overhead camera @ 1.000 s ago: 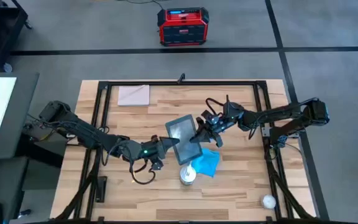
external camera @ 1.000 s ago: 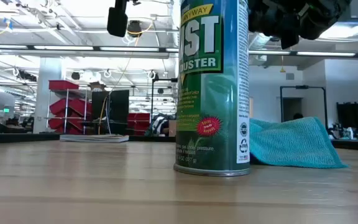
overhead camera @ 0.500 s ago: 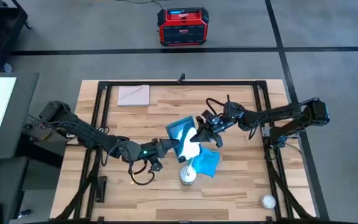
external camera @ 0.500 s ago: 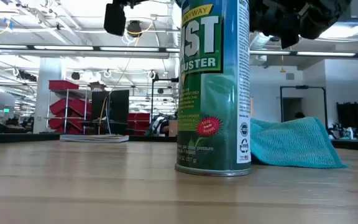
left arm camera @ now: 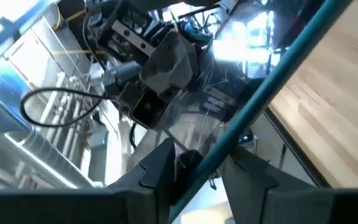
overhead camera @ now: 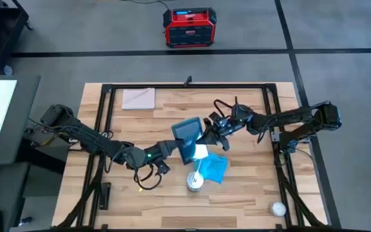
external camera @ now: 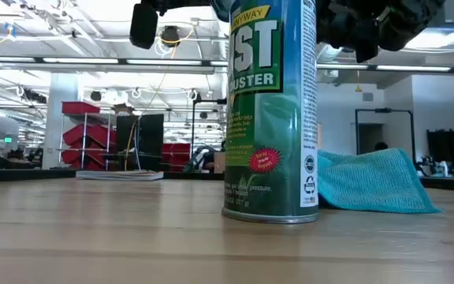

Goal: Apply microfiber cloth
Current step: Spray the front of the green tablet using the white spray bottle

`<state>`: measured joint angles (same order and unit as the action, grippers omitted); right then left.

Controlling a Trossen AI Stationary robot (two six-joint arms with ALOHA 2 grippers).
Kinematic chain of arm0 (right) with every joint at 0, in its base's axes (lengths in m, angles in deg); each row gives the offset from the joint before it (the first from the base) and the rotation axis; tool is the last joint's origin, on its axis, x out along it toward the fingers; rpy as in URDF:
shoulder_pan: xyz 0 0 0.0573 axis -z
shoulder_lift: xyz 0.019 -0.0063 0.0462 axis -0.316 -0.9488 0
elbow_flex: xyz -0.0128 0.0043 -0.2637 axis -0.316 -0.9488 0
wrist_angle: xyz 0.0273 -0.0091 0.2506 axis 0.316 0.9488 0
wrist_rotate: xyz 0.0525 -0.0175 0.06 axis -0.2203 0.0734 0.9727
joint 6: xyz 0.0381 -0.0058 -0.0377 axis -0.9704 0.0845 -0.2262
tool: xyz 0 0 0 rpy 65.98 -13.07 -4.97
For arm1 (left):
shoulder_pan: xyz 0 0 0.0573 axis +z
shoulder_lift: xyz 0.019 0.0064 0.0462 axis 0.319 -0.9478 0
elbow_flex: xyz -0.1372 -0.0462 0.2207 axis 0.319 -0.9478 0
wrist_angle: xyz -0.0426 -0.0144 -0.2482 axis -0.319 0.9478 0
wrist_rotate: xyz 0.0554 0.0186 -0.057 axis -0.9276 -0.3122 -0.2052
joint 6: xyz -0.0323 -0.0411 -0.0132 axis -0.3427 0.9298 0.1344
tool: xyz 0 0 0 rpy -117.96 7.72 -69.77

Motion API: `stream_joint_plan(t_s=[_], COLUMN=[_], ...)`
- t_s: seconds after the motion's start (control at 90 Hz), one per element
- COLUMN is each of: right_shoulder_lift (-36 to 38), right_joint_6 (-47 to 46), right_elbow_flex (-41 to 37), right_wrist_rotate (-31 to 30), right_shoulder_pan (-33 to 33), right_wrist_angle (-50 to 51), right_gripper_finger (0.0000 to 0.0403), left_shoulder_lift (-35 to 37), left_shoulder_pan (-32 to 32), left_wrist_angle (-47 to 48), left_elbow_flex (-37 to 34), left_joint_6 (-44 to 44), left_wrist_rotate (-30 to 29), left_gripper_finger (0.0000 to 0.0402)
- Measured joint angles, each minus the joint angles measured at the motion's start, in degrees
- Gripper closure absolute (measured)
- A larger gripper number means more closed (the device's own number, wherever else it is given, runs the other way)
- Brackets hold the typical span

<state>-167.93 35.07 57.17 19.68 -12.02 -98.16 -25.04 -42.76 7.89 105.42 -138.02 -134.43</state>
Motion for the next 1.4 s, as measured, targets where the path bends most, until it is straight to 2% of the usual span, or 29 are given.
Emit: stream_joint_plan(t_s=[0.967, 1.4], right_shoulder_lift=[0.8, 7.6], right_joint_6=[5.7, 9.4], right_elbow_flex=[0.0, 0.0], right_wrist_rotate=[2.5, 1.6], right_shoulder_pan=[7.4, 8.7], right_wrist_angle=[-0.6, 6.7], right_gripper_finger=[0.0391, 0.0391], left_shoulder_lift=[0.0, 0.0], left_shoulder_pan=[0.1, 0.1], left_wrist_angle=[0.2, 0.4], left_elbow_flex=[-0.1, -0.2], left_joint_6=[11.4, 13.1], left_wrist_rotate=[-8.3, -11.8], left_gripper_finger=[0.0301, 0.0301])
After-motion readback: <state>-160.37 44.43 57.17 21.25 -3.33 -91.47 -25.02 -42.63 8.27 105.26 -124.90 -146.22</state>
